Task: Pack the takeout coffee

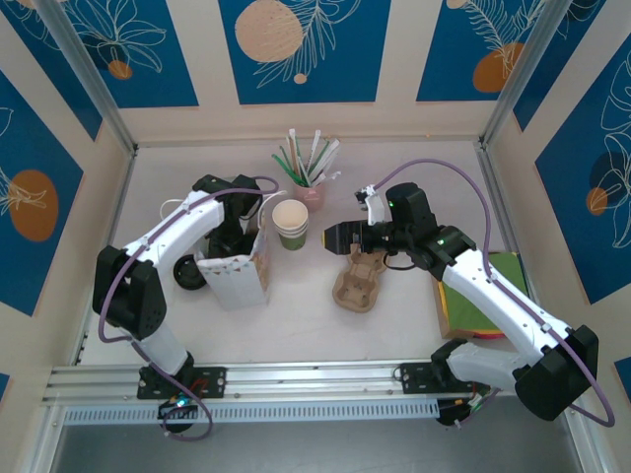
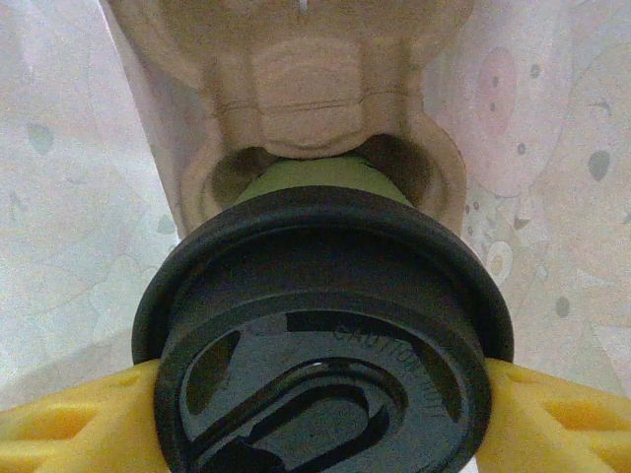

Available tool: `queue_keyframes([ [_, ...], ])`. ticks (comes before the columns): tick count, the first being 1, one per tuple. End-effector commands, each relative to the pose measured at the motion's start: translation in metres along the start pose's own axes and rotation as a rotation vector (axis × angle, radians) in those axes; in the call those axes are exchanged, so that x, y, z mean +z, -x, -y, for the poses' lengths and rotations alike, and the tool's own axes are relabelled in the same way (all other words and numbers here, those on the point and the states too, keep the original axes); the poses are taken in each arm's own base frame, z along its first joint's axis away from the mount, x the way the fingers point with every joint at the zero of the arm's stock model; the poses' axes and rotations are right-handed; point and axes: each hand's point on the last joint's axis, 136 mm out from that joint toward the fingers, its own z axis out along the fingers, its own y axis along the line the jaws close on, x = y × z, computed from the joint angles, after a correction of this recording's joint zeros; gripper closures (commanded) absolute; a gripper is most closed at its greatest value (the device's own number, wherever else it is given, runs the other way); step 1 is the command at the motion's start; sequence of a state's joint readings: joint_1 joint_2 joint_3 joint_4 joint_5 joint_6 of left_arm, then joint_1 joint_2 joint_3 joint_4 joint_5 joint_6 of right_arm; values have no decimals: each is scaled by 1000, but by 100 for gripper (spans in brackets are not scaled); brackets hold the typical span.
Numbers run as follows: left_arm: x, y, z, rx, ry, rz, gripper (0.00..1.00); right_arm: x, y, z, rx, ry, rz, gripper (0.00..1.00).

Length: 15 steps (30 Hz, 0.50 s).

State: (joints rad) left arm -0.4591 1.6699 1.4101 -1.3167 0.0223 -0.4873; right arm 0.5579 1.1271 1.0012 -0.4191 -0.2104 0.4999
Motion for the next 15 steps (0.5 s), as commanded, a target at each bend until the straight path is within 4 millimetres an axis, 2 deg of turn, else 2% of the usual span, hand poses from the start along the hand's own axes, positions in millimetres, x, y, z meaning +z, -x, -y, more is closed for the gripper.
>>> queue_keyframes([
  [1, 11, 2, -14, -4, 70, -17, 30, -2, -4, -4, 7, 20, -8, 1],
  [15, 6, -2, -16, -9, 70, -11, 29, -2, -5, -5, 6, 23, -10, 1],
])
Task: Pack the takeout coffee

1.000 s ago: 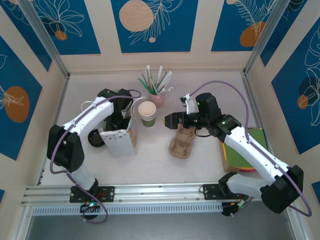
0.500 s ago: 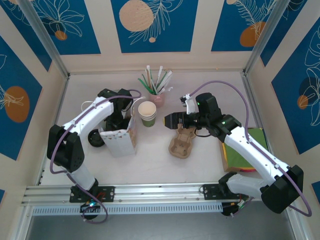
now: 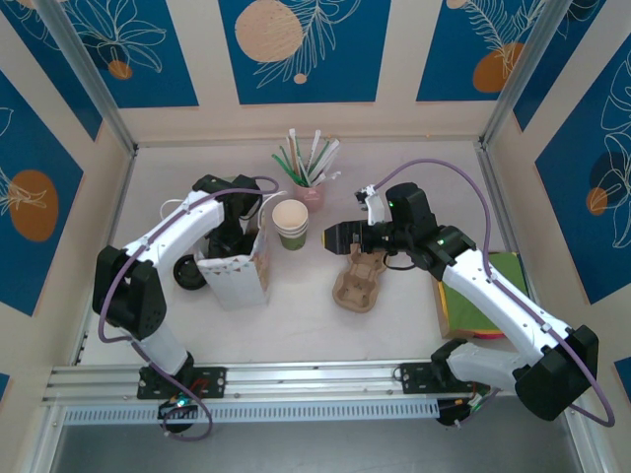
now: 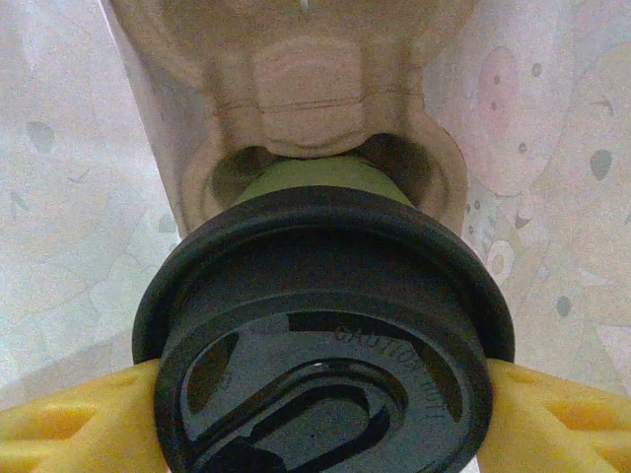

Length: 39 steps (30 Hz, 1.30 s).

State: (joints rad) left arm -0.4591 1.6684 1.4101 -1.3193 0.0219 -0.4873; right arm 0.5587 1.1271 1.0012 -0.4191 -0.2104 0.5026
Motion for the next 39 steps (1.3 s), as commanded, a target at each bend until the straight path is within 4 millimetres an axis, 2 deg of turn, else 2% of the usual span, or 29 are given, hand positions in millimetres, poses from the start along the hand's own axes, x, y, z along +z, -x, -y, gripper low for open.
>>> queue_keyframes([
  [1, 5, -1, -15, -10, 69, -8, 28, -2, -5, -4, 4, 22, -9, 1],
  [7, 4, -3, -15, -11, 67, -10, 25, -2, -5, -4, 5, 21, -8, 1],
  [29, 4, -5, -16, -12, 67, -8, 25, -2, -5, -6, 4, 24, -9, 1],
  [34, 3, -4, -17, -10, 66, -6, 21, -2, -5, -6, 5, 23, -8, 1],
  [39, 4, -4, -16, -10, 66, -9, 22, -2, -5, -6, 2, 24, -8, 1],
])
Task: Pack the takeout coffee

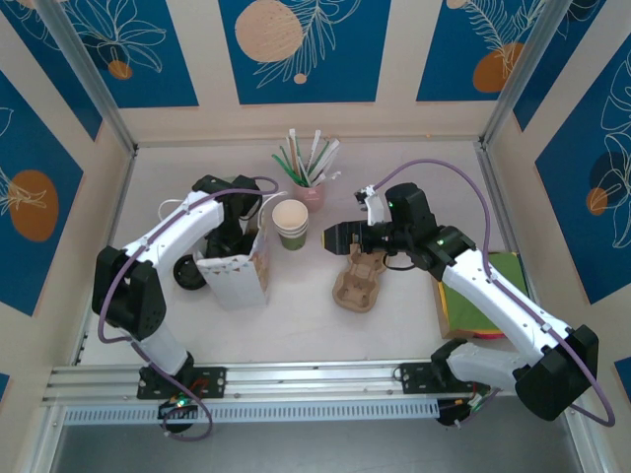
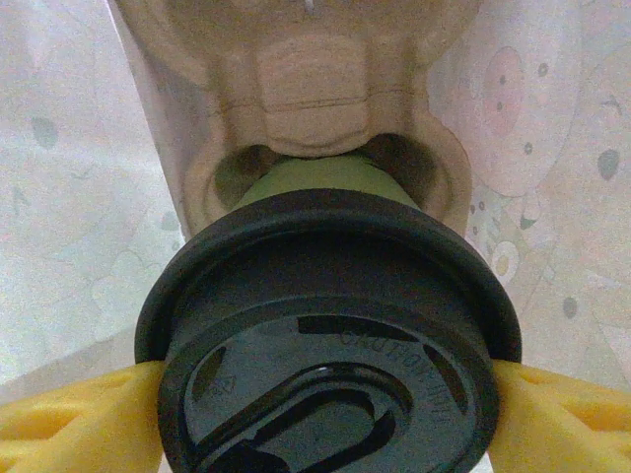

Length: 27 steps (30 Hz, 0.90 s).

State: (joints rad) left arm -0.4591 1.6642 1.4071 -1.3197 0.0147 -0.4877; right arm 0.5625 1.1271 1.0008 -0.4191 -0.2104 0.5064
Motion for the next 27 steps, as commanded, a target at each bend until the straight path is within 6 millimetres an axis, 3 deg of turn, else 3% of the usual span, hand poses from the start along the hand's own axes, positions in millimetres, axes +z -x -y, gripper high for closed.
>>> queue_keyframes([
  [1, 4, -3, -14, -9, 59, -11, 22, -3, -4, -5, 0, 20, -5, 1],
  [27, -2, -5, -15, -15, 56, -3, 17, -1, -5, -3, 4, 14, -8, 1],
])
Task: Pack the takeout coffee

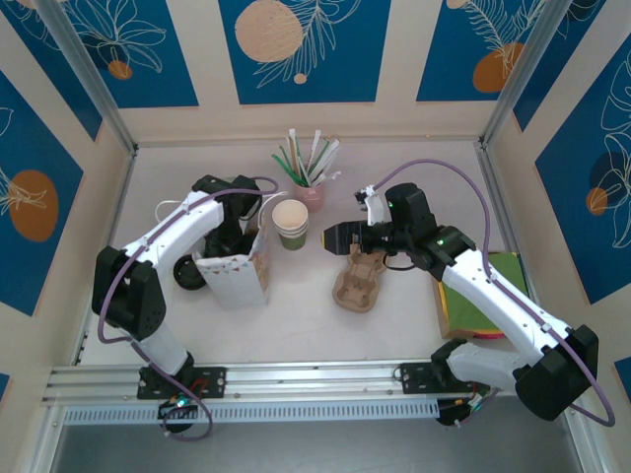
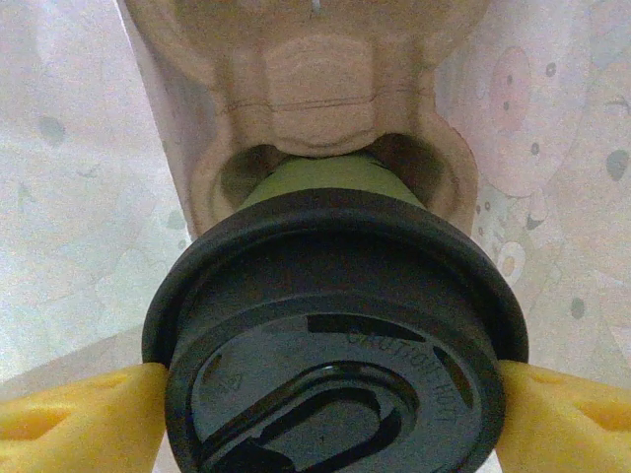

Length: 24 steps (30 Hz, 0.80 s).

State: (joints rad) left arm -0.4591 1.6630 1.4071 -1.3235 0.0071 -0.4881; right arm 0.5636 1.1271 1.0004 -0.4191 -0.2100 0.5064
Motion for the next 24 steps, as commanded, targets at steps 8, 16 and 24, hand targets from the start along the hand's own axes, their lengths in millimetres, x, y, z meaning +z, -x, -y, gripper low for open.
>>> queue_keyframes([
  [8, -4, -6, -14, -16, 47, -1, 15, -1, -4, -3, 4, 15, -5, 1],
  [16, -4, -8, -14, -17, 45, -3, 15, -1, -5, -3, 6, 16, -8, 1],
  [24, -5, -8, -14, -17, 44, -3, 16, -4, -5, 4, 7, -21, 2, 1],
])
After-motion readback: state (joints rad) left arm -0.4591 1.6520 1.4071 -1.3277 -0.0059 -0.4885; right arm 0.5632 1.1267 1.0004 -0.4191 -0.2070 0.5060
